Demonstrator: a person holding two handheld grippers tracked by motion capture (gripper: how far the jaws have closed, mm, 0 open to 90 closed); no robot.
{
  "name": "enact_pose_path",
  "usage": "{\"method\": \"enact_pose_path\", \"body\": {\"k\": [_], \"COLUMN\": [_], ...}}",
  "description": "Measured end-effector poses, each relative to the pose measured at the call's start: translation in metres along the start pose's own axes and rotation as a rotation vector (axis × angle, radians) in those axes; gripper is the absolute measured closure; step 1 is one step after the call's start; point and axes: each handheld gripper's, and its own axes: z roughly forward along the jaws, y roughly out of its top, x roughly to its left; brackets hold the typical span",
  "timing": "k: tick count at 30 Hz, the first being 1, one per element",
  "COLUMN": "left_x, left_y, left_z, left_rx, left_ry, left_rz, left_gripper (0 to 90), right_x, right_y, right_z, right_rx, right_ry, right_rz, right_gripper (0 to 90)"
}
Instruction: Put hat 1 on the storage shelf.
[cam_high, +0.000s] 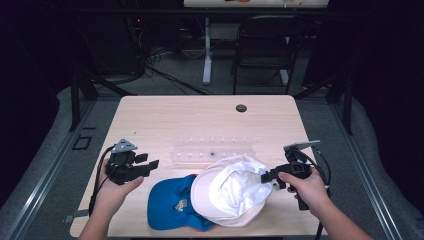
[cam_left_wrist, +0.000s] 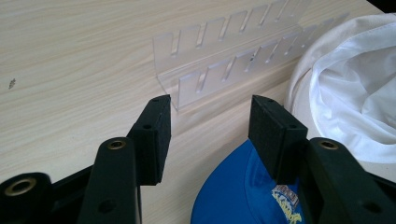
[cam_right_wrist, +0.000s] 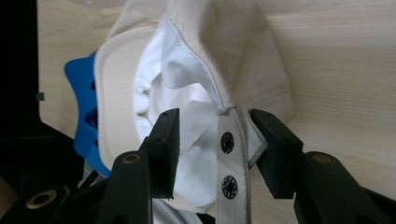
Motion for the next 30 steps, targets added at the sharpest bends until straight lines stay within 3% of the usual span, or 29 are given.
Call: {"method": "enact_pose_path", "body": {"k": [3,5,8,13,19,26,27,30], "left_x": [-0.001,-0.001,-0.002,-0.004,-0.006,-0.006,-0.006,-0.004], "left_y": [0.0,0.0,0.0,-0.002,-0.003,-0.005,-0.005,-0.006], "left_z": [-0.001,0.0,0.001,0.005,0.008,0.011,0.011,0.012], "left_rx": [0.001,0.0,0.008,0.013,0.019,0.027,0.027,0.032], "left_ry": [-0.002,-0.003,-0.006,-0.009,-0.015,-0.007,-0.007,0.0], "left_rz": [0.001,0.006,0.015,0.022,0.032,0.033,0.033,0.037], "left_gripper": [49.4,49.4,49.7,50.4,51.5,52.1,52.1,52.2], "right_x": [0.009,0.015,0.023,0.033,0.049,0.083,0.09,0.108], "right_y": [0.001,0.001,0.001,0.007,0.012,0.02,0.02,0.023], "right_z": [-0.003,-0.001,0.004,0.006,0.001,-0.016,-0.017,-0.024], "right_rx": [0.005,0.024,0.01,0.062,0.074,0.073,0.054,0.075], "right_ry": [0.002,-0.034,-0.081,-0.143,-0.197,-0.268,-0.279,-0.313], "right_rz": [0.003,-0.01,-0.025,-0.05,-0.068,-0.123,-0.122,-0.161], "right_gripper": [62.6,68.9,74.5,78.5,80.2,80.3,80.3,80.4]}}
